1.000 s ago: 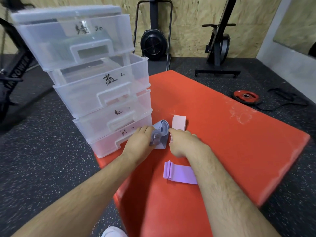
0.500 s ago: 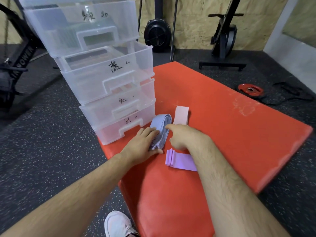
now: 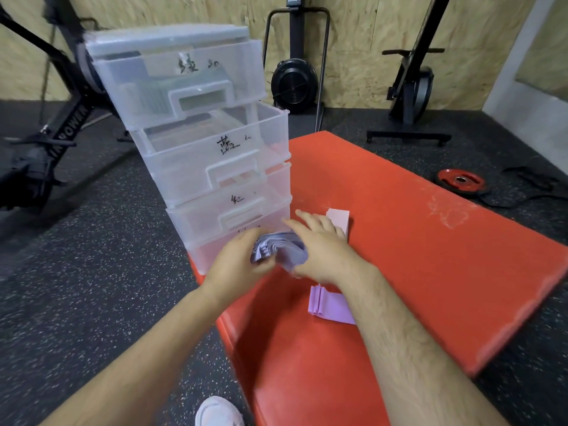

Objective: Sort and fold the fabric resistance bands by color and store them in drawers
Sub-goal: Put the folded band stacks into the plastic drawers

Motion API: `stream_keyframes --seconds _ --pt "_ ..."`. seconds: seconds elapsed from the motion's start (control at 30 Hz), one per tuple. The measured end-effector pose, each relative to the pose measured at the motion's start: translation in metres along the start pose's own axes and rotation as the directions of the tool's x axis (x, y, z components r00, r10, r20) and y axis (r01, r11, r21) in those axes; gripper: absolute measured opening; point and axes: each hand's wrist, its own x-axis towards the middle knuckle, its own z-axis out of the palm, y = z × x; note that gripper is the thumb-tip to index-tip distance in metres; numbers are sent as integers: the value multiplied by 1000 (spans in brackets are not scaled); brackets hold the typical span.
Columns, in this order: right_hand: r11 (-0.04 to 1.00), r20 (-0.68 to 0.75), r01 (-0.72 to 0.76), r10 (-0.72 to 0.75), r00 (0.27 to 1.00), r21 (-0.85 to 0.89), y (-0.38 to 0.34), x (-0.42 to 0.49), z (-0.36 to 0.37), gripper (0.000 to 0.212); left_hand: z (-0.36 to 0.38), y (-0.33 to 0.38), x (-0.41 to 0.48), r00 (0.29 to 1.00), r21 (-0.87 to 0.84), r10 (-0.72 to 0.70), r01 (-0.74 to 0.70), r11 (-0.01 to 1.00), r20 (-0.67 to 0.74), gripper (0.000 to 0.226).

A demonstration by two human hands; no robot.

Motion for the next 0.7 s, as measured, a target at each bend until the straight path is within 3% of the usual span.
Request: stream_keyframes --seconds 0.13,0.23,0.5,0.7 --pt "974 -92 93 -75 993 207 -8 1 -5 54 -50 17 -18 1000 -58 6 -6 998 0 39" --pt "856 -41 94 -85 996 509 -18 -12 -14 39 -84 26 -25 997 -142 -79 76 987 -16 34" --pt "640 -258 255 -92 962 725 -52 -48 -38 38 -149 40 -30 984 -346 -173 145 927 -52 20" --pt "263 -298 294 -25 954 919 -86 -48 -44 68 -179 56 -23 981 -392 -147 85 916 -129 13"
